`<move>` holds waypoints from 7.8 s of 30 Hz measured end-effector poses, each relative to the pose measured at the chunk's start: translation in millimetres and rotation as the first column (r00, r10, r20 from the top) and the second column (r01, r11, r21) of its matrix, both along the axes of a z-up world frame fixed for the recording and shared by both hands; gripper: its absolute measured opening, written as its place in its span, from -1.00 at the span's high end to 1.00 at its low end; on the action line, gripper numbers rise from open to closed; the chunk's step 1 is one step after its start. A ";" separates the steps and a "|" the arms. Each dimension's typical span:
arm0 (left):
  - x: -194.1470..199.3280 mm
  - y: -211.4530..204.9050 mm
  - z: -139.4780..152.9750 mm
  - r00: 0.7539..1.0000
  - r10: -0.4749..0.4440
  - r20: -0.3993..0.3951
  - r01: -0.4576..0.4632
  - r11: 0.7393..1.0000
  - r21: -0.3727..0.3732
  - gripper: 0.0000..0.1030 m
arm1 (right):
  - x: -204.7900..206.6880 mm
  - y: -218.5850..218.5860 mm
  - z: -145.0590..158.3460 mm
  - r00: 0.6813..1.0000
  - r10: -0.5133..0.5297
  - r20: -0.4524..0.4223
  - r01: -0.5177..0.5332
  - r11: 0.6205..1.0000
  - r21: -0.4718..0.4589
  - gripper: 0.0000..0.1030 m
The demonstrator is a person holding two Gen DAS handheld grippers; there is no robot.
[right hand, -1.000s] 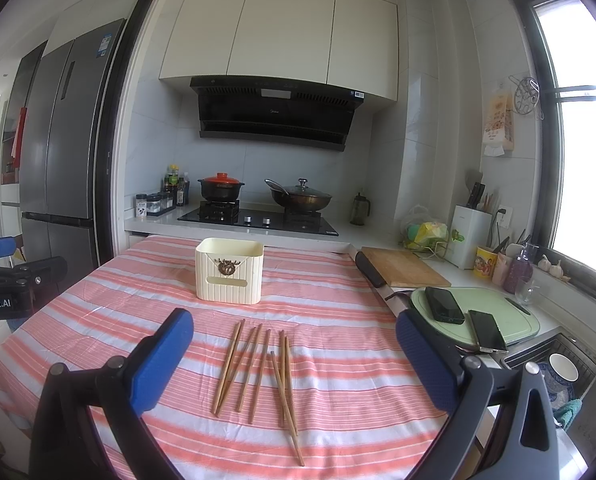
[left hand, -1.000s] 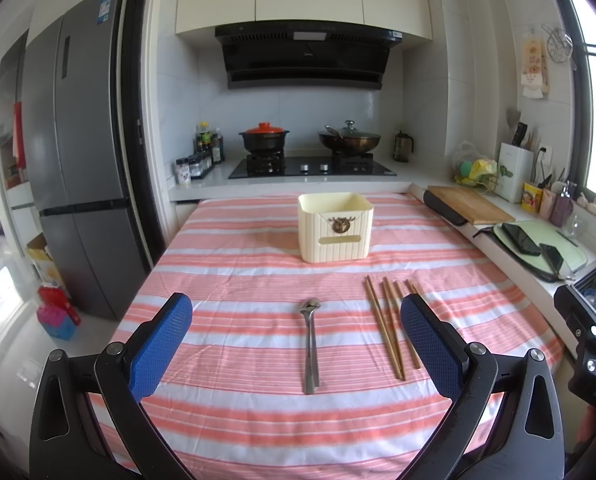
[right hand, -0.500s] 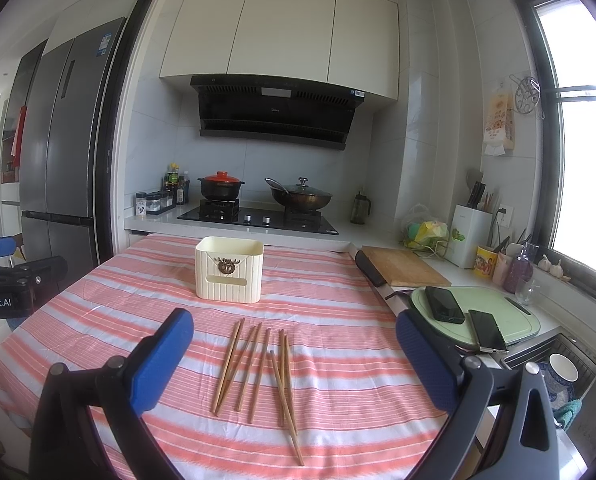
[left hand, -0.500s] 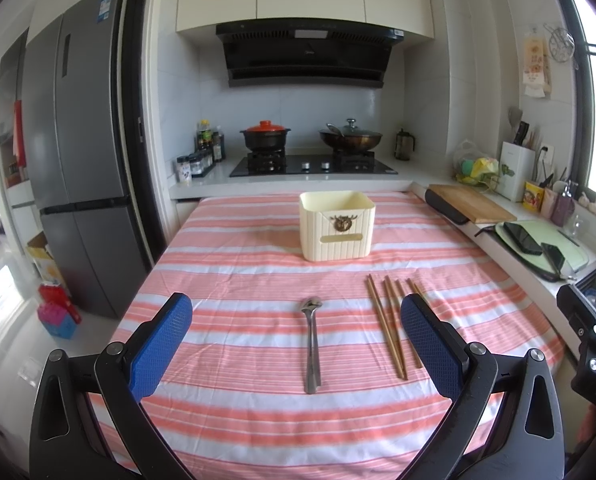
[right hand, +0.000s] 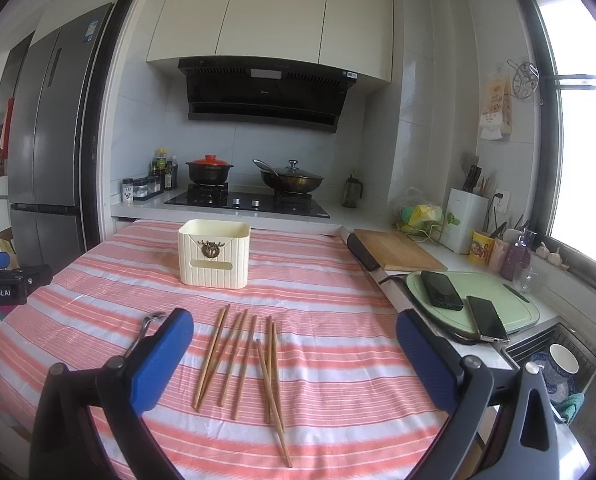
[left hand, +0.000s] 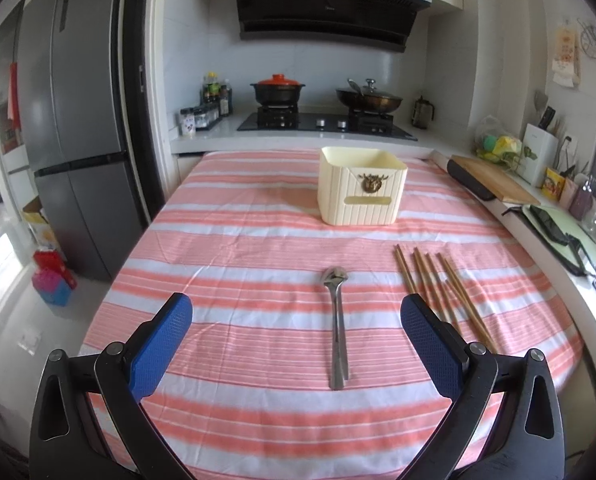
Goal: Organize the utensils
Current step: 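Move the left tool toward the large steel spoon while the right tool approaches the chopsticks, then grasp the large steel spoon with the left tool while the right tool grasps one chopstick, then lift and carry the spoon and chopstick over the cream basket with both tools, then open both tools to drop the spoon and chopstick into the basket, then withdraw both tools from the basket back toward the remaining utensils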
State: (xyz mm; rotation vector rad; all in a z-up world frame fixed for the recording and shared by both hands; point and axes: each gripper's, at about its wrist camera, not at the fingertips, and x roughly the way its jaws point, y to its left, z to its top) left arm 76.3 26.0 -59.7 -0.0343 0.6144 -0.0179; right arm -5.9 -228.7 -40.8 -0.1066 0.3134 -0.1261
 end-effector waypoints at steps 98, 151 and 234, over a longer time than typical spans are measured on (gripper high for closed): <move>171.0 30.2 -154.9 0.877 -0.077 -0.474 0.102 0.994 0.026 -0.99 | 212.9 -114.9 -168.6 0.735 0.140 -0.664 -0.053 0.987 0.149 0.00; 177.0 25.4 70.9 0.939 -0.342 0.037 0.343 0.923 -0.173 0.20 | 246.5 -29.8 45.2 0.882 0.414 -0.224 -0.351 0.895 0.276 0.88; 71.7 -20.0 -112.5 0.962 -0.137 -0.237 0.137 0.990 -0.018 -0.92 | 128.5 -49.9 -126.6 0.923 0.122 -0.366 -0.057 0.981 0.183 0.26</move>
